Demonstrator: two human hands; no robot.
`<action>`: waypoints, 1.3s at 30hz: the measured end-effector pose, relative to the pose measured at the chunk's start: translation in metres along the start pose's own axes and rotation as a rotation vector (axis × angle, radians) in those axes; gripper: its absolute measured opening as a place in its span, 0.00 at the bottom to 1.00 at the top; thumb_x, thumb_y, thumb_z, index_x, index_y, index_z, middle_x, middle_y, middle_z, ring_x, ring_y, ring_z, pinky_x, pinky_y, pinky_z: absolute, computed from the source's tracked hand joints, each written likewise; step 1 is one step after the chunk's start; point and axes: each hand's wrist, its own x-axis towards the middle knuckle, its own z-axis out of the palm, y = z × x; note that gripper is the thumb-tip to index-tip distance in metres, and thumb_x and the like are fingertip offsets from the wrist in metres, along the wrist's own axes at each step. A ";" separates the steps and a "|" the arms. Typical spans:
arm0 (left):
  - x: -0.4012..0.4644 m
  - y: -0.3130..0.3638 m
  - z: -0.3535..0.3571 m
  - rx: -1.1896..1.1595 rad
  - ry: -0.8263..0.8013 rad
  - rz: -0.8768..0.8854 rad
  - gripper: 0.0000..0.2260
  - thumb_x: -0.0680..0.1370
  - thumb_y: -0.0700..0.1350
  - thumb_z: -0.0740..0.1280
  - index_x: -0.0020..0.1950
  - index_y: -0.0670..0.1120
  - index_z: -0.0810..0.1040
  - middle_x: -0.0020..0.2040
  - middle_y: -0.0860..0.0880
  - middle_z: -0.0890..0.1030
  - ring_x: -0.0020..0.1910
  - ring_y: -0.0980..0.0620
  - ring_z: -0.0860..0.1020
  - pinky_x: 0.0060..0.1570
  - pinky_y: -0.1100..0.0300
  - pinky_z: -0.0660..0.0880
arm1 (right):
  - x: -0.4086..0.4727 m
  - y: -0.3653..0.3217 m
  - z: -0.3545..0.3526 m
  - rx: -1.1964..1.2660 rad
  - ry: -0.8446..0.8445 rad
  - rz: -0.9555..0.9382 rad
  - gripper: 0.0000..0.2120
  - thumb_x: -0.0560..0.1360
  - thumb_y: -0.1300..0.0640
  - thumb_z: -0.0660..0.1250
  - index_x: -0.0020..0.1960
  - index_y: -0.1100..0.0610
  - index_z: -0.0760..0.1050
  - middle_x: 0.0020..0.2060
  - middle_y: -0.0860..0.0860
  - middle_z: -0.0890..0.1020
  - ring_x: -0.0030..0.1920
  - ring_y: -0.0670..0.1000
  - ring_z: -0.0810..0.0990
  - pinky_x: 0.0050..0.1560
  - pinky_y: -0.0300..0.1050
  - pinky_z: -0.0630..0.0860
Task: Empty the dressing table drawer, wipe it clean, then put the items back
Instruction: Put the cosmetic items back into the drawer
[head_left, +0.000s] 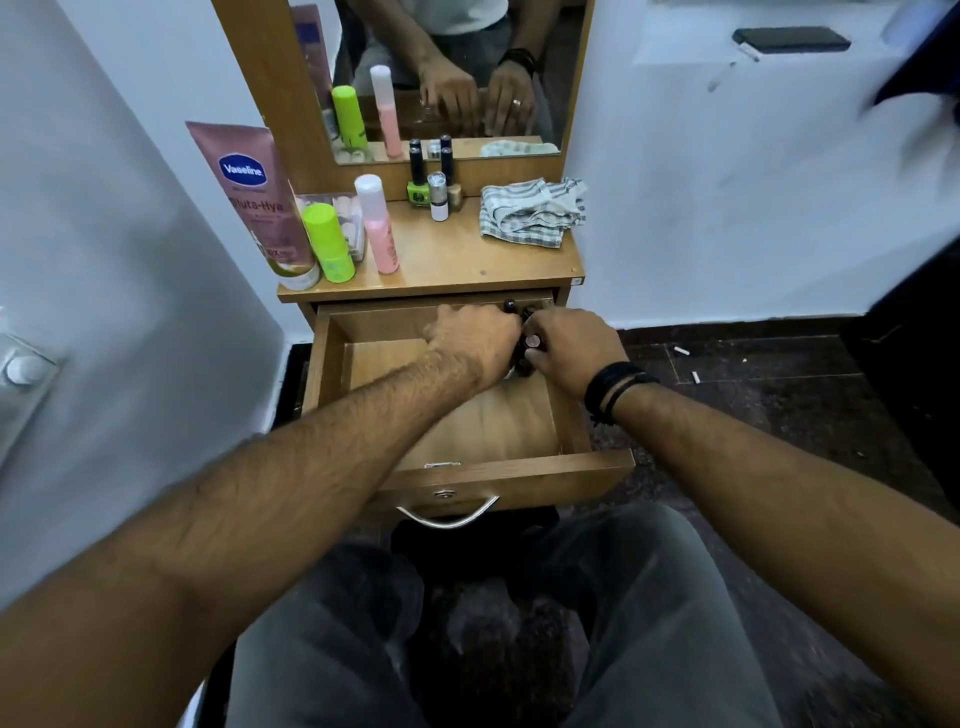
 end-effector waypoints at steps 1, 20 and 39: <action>0.001 0.000 0.002 -0.005 -0.003 -0.002 0.12 0.79 0.50 0.67 0.61 0.51 0.76 0.59 0.45 0.79 0.61 0.38 0.76 0.56 0.42 0.73 | -0.001 0.000 0.002 -0.031 0.008 -0.003 0.09 0.76 0.51 0.66 0.53 0.53 0.78 0.50 0.52 0.82 0.50 0.58 0.80 0.49 0.53 0.78; 0.008 -0.007 0.020 -0.006 0.003 0.010 0.16 0.80 0.45 0.64 0.68 0.51 0.70 0.61 0.45 0.79 0.60 0.39 0.77 0.60 0.40 0.72 | -0.004 0.002 0.019 -0.136 0.062 -0.005 0.14 0.78 0.46 0.65 0.60 0.52 0.78 0.57 0.51 0.79 0.56 0.57 0.76 0.57 0.55 0.74; 0.031 -0.045 -0.116 0.109 0.414 0.081 0.07 0.81 0.46 0.65 0.57 0.48 0.79 0.51 0.45 0.80 0.48 0.43 0.79 0.45 0.45 0.80 | 0.066 -0.024 -0.051 -0.013 0.275 -0.047 0.15 0.77 0.44 0.62 0.58 0.51 0.77 0.53 0.51 0.82 0.52 0.60 0.79 0.50 0.55 0.77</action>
